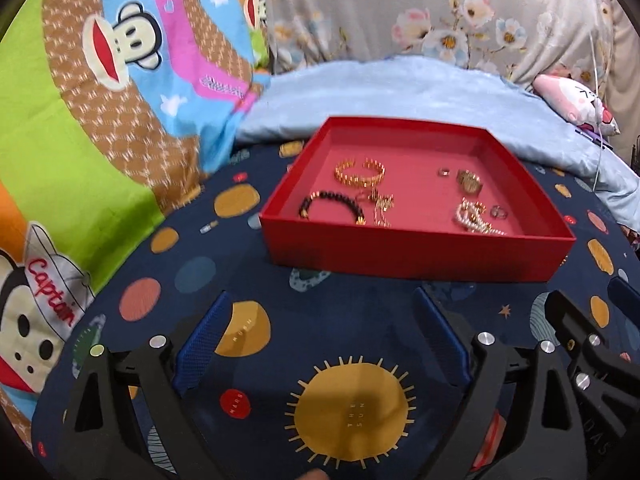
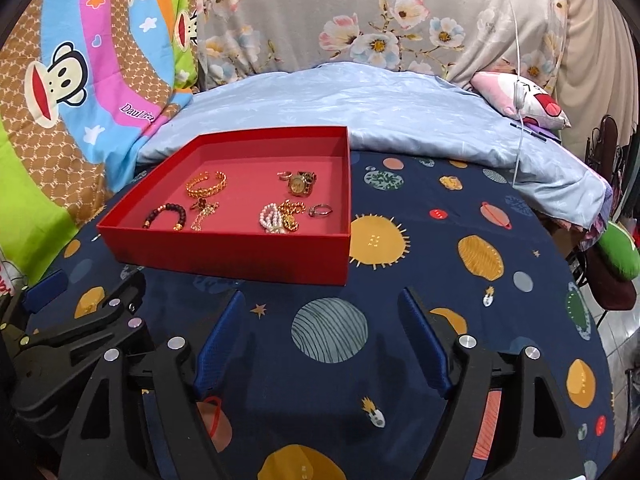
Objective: Organize jewelry
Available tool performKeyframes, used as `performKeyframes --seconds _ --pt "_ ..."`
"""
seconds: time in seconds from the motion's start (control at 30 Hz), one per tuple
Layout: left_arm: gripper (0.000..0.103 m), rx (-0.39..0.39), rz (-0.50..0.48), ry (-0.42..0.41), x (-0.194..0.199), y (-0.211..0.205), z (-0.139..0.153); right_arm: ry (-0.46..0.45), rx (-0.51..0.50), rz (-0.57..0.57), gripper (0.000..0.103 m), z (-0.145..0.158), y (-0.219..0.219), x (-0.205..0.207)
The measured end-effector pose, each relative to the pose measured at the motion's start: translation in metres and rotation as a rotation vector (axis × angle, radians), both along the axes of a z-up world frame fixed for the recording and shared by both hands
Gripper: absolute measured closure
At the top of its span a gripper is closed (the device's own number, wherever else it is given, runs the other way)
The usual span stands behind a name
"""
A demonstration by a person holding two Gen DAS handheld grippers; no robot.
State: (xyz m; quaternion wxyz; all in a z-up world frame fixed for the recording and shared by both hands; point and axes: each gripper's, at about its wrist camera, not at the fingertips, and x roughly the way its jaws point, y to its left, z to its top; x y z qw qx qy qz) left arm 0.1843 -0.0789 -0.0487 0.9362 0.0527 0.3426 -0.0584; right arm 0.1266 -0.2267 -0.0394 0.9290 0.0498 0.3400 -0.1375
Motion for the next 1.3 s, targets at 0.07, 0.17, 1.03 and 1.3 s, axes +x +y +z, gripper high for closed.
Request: performKeyframes --seconds 0.07,0.17,1.03,1.3 --pt "0.014 0.005 0.005 0.019 0.0026 0.0002 -0.0031 0.025 0.004 -0.002 0.026 -0.0032 -0.0002 0.0042" --pt "0.014 0.019 0.013 0.029 0.0033 -0.0014 -0.0056 0.037 0.006 -0.009 0.025 -0.0053 -0.0002 0.0051" --pt "0.026 -0.008 -0.007 -0.004 -0.0018 0.0003 -0.0018 0.013 0.007 -0.005 0.024 -0.0039 0.0005 0.0026" --pt "0.031 -0.011 -0.022 -0.004 -0.0020 -0.0016 -0.0028 0.010 0.006 -0.006 0.024 -0.0035 0.0005 0.0022"
